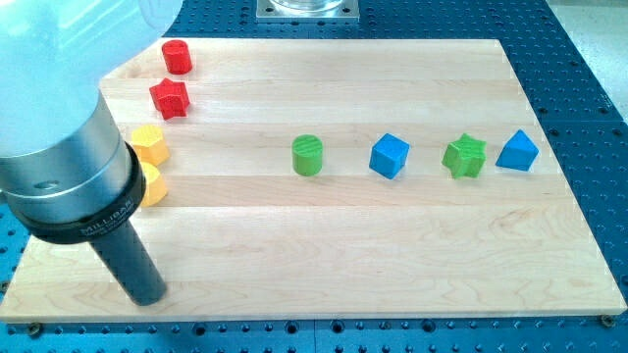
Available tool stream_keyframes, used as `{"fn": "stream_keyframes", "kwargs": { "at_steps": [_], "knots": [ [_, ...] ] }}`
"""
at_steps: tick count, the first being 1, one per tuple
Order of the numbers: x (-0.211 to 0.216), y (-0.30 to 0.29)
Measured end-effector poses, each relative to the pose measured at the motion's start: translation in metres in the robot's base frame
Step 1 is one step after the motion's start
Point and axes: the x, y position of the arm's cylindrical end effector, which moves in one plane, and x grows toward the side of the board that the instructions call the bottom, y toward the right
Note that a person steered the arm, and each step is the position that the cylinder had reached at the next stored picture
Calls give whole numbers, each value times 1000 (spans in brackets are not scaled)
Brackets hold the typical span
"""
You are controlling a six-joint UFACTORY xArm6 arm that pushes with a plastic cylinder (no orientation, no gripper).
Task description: Move the heart to the bottom left of the green circle
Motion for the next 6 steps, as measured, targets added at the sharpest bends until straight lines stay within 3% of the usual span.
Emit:
{"fn": "stream_keyframes", "kwargs": {
  "at_steps": [1,2,3,6],
  "knots": [
    [-30,-52],
    [-45,-14],
    [-79,-22],
    [-102,-42]
  ]
}}
